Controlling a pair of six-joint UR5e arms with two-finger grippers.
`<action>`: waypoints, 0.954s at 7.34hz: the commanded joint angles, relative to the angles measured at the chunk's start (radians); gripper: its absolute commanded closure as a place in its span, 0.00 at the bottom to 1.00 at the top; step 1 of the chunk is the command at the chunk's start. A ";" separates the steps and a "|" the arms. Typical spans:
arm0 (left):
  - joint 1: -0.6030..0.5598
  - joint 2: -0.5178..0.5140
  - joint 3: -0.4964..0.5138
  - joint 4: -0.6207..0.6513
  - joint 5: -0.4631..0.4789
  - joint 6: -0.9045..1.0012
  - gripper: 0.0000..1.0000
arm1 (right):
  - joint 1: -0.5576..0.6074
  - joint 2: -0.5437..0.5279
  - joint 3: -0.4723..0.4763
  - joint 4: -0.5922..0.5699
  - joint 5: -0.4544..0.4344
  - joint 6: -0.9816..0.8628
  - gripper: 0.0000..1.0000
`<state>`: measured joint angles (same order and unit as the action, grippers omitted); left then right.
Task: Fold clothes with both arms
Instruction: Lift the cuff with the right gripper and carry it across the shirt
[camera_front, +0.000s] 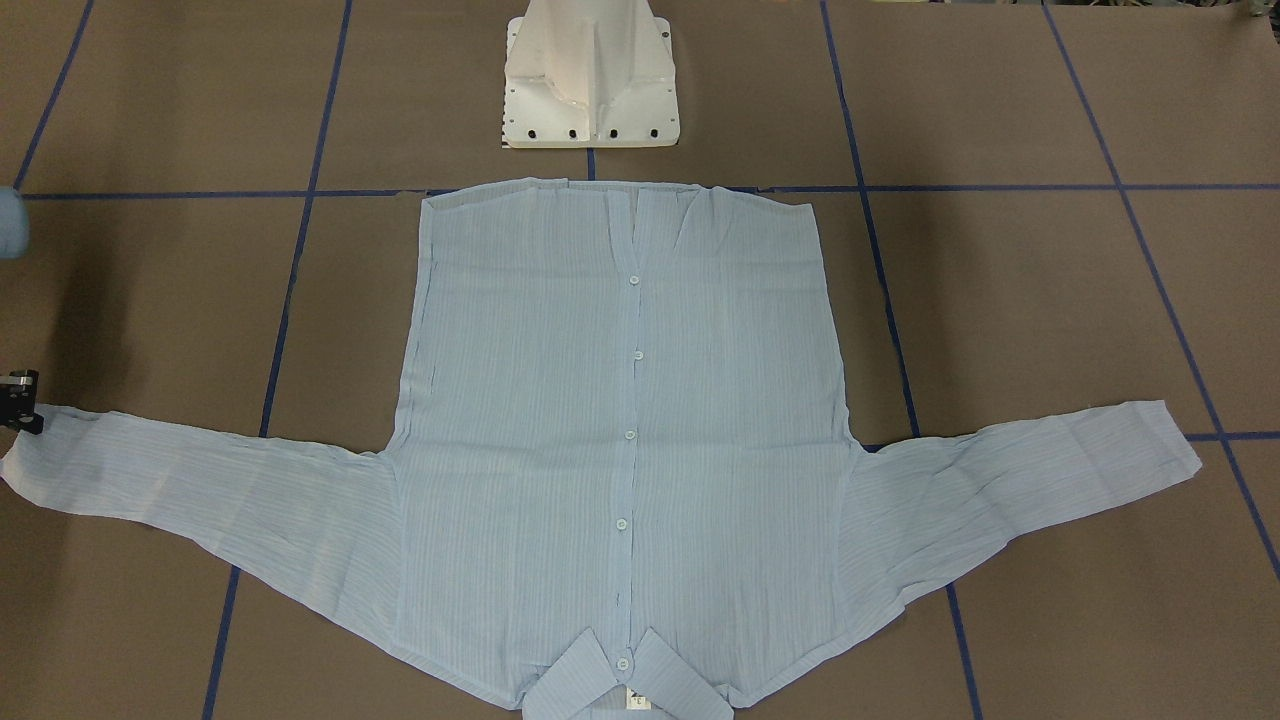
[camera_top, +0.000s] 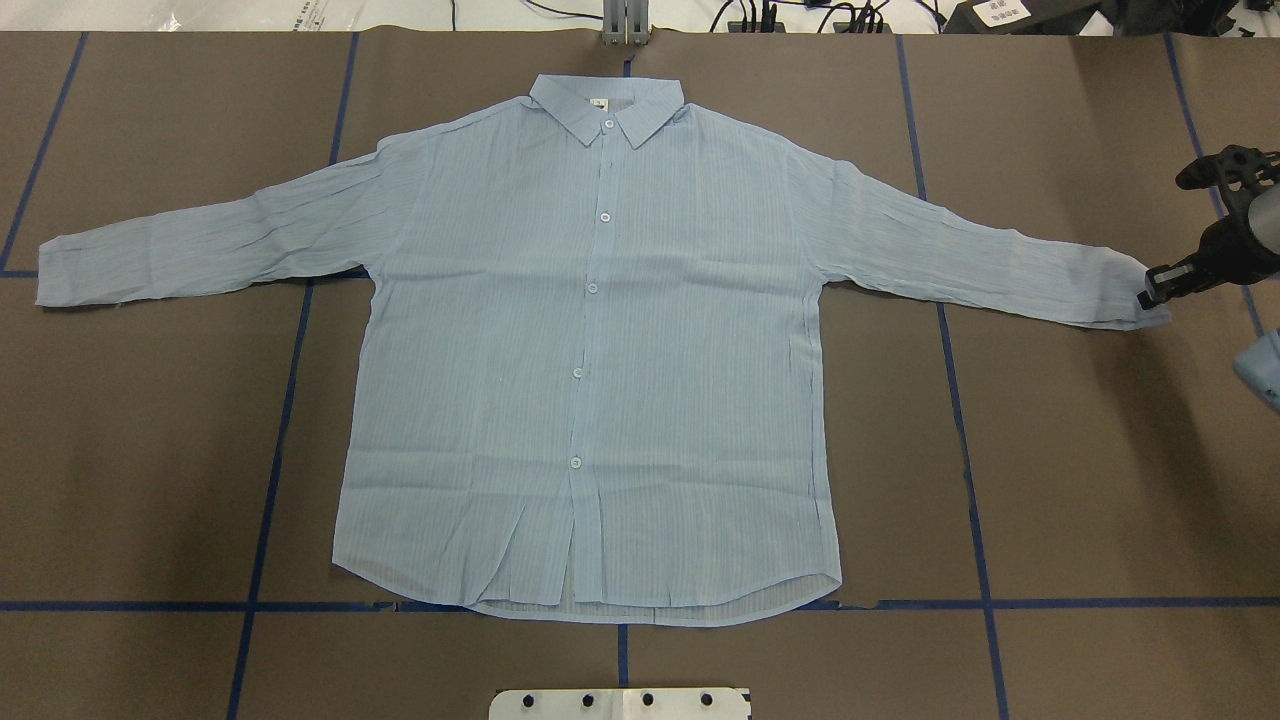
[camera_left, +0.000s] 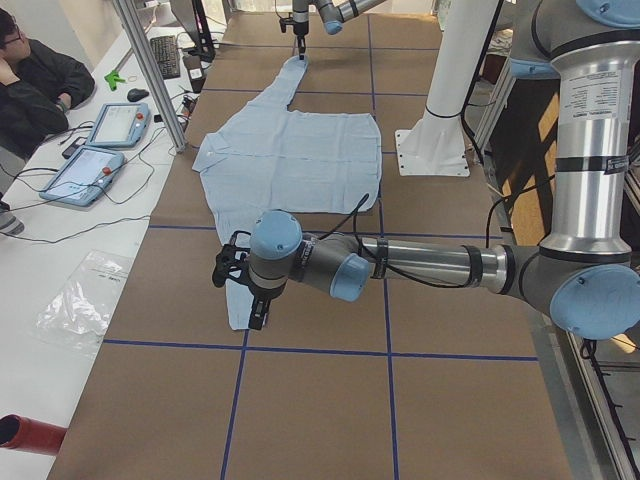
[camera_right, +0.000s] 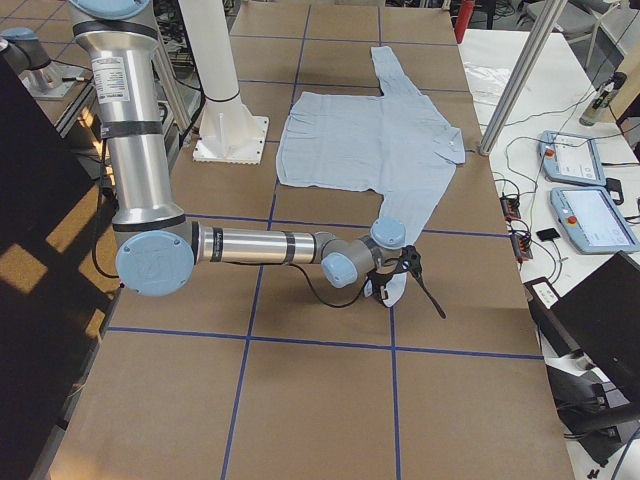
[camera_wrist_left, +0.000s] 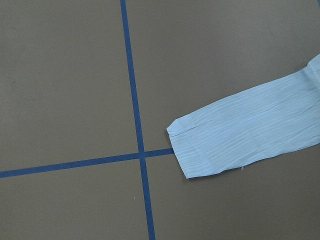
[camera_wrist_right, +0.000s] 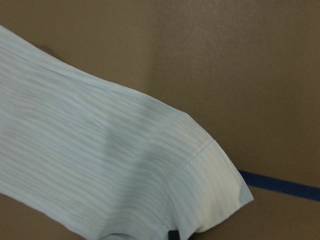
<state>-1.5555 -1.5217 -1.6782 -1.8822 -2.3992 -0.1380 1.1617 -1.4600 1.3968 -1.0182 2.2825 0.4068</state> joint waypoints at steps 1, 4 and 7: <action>0.000 0.000 0.000 0.000 0.000 0.000 0.00 | 0.038 -0.026 0.164 -0.016 0.059 0.001 1.00; 0.000 0.000 0.006 0.000 0.000 0.002 0.00 | 0.032 0.186 0.245 -0.196 0.162 0.038 1.00; 0.000 0.000 0.015 0.000 0.000 0.003 0.00 | -0.123 0.511 0.182 -0.280 0.106 0.320 1.00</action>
<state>-1.5555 -1.5217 -1.6664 -1.8822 -2.3992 -0.1356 1.1030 -1.0812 1.6157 -1.2787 2.4245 0.6223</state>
